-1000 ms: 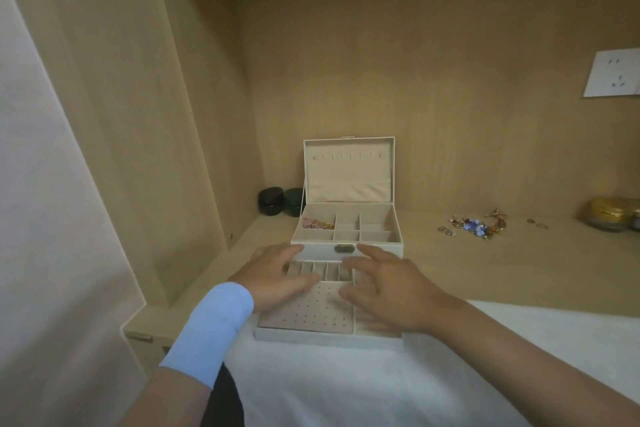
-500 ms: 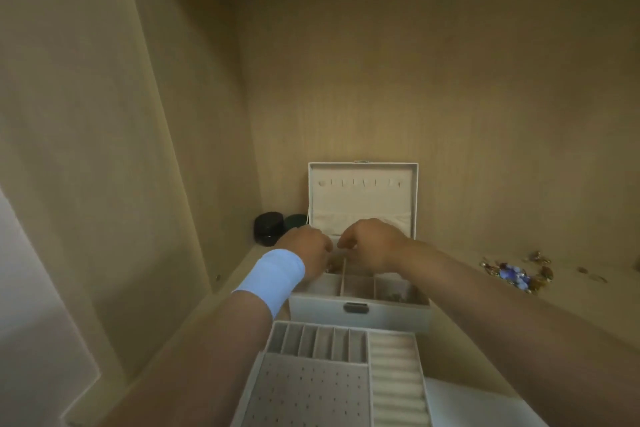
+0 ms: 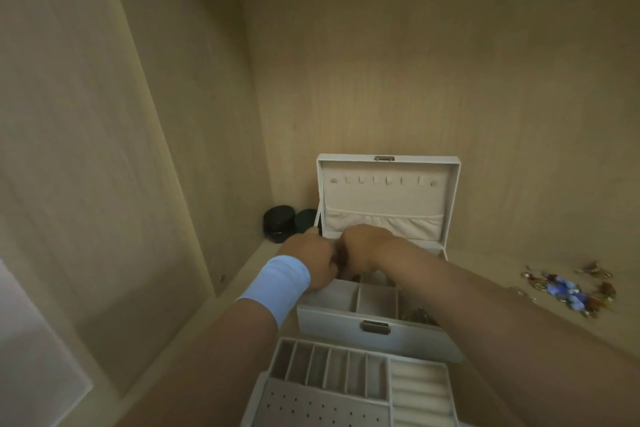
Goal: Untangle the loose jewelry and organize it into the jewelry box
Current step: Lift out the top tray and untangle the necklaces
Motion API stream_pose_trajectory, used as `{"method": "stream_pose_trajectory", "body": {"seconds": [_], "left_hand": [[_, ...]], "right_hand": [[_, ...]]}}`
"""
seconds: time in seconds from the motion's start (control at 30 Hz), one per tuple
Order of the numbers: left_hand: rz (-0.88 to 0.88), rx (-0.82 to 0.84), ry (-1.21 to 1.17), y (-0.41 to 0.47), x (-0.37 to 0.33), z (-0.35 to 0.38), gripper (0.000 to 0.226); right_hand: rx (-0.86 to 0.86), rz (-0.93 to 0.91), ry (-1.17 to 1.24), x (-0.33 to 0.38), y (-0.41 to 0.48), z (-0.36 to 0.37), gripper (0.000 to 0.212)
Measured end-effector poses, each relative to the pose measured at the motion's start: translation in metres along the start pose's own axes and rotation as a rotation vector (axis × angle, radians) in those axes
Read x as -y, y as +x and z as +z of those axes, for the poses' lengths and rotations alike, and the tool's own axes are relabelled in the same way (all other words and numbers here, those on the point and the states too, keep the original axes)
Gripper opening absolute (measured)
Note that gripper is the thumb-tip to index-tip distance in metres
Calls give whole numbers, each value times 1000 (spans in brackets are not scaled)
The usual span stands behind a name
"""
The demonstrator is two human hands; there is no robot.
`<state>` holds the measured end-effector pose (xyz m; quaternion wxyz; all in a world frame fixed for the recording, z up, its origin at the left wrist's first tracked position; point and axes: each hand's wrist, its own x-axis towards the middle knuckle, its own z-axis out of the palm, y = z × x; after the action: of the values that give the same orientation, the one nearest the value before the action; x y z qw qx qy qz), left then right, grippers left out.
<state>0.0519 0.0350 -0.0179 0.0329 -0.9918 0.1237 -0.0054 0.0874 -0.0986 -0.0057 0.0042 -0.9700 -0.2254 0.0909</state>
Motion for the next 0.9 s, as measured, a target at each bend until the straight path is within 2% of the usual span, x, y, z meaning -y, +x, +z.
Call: {"method": "stream_pose_trajectory", "body": {"seconds": [0.13, 0.23, 0.33, 0.47, 0.57, 0.63, 0.73, 0.8, 0.9], "left_hand": [[58, -104, -31, -2, 10, -2, 25], [81, -169, -41, -5, 14, -3, 24], [48, -142, -80, -7, 15, -4, 23], [17, -83, -110, -5, 13, -4, 33], [11, -132, -132, -4, 8, -9, 26], [-5, -151, -218, -2, 5, -15, 22], [-66, -157, -492, 0, -1, -30, 34], [-105, -165, -699, 1, -5, -42, 29], [-84, -170, -824, -1, -11, -56, 22]], "right_hand": [[-74, 4, 0, 7, 6, 17, 47], [-82, -4, 18, 10, 11, 19, 48], [-60, -26, 69, 7, 11, 18, 41], [-65, -53, 143, -8, 8, 19, 31], [-155, -78, 364, -23, -1, 9, 13], [-205, -100, 561, -30, -12, -2, 10], [-250, -136, 785, -33, -24, -21, 8], [-279, -144, 863, -35, -31, -31, 6], [-310, -107, 939, -38, -46, -42, 5]]}}
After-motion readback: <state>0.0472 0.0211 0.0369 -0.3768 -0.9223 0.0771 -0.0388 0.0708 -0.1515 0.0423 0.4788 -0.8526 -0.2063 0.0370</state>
